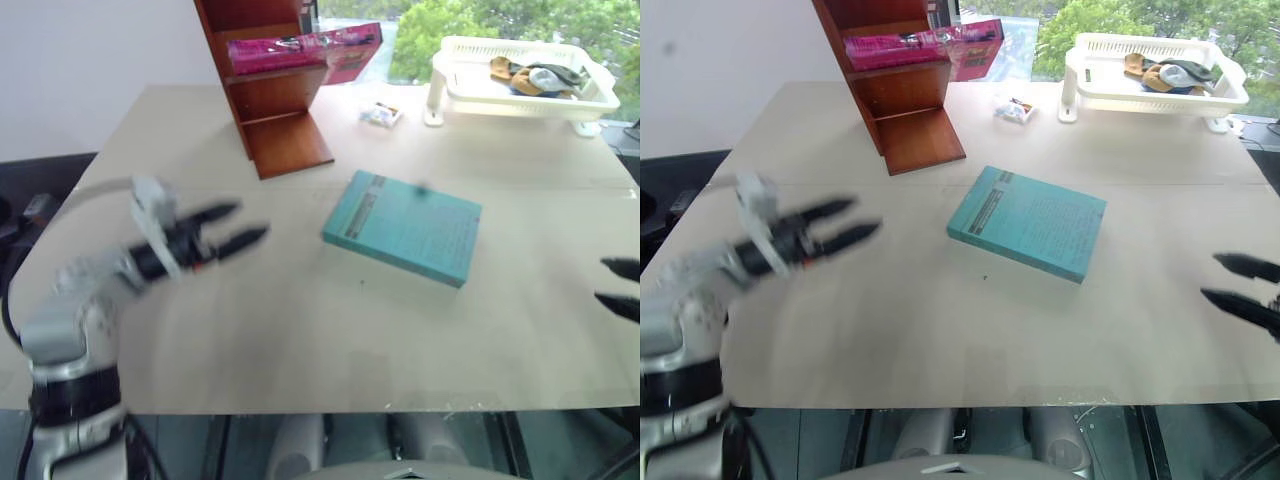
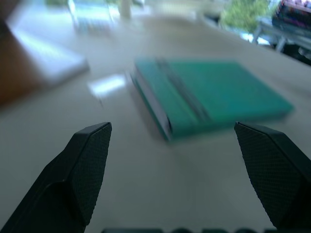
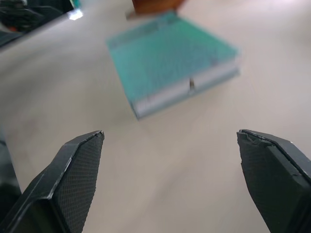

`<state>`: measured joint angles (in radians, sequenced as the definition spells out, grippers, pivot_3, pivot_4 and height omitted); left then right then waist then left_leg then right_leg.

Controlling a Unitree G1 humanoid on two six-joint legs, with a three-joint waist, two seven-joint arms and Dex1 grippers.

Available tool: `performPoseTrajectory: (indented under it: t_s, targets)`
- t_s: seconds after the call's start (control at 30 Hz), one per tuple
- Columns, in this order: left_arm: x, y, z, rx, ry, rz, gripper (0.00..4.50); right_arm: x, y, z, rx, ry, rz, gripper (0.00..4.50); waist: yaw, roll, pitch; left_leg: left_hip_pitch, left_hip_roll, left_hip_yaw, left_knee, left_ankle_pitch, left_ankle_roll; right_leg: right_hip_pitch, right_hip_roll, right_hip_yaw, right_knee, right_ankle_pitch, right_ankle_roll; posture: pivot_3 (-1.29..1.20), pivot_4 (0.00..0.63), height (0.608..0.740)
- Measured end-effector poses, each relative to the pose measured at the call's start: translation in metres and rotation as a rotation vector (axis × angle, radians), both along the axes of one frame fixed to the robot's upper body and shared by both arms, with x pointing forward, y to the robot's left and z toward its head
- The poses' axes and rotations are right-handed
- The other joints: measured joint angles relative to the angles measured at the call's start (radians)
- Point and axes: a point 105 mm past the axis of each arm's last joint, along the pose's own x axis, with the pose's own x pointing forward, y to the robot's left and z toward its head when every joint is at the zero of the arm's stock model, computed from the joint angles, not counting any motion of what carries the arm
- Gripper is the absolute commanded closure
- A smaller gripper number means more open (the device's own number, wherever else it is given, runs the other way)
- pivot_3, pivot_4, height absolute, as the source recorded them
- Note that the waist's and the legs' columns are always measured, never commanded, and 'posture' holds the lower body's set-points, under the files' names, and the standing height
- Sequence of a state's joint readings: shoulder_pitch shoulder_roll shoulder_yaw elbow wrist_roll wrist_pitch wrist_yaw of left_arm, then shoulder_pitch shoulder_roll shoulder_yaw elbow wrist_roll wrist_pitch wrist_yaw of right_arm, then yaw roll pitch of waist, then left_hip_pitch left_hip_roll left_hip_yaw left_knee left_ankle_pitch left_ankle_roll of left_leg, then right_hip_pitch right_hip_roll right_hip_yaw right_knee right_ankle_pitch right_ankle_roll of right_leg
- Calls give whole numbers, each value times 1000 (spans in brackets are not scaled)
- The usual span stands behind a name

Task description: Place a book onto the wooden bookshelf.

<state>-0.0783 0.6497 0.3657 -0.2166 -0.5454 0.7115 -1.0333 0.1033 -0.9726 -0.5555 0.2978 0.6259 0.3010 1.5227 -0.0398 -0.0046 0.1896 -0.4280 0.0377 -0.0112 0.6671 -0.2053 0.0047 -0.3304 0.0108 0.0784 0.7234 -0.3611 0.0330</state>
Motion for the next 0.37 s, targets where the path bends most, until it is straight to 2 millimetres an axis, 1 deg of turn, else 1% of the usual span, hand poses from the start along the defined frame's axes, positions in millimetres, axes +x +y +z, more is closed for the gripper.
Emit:
performPoseTrajectory:
  t_s: [0.07,0.1,0.13,0.17,0.23,0.37]
  targets:
    - [-8,5,-20,47,44,-2,112,-2,-2,-11,-60,24,6,0,5,0,0,2,0,0,0,0,0,2,-2,-1,0,0,0,0,150,740]
    - [-9,8,-23,56,51,7,112,-4,-2,-13,-70,31,6,0,5,0,0,4,0,1,0,0,0,5,-3,-1,0,-1,0,0,150,740]
    - [-10,14,-33,89,57,29,112,-6,-3,-18,-100,44,11,0,4,1,-1,7,0,2,-2,0,0,7,-3,0,-2,-1,0,0,150,740]
    - [-14,21,-46,109,82,55,112,-10,-6,-26,-122,71,6,0,2,1,-1,10,0,4,-4,0,0,10,-3,2,-5,-1,0,0,150,740]
    - [-16,22,-50,129,54,50,112,-17,-11,-39,-164,120,-4,0,-1,2,-5,16,0,5,-11,0,0,16,-5,2,-14,-1,0,0,150,740]
    - [-18,25,-55,136,40,42,112,-22,-17,-47,-204,157,-9,0,-3,7,-9,17,0,7,-15,0,0,16,-6,3,-15,-1,0,0,150,740]
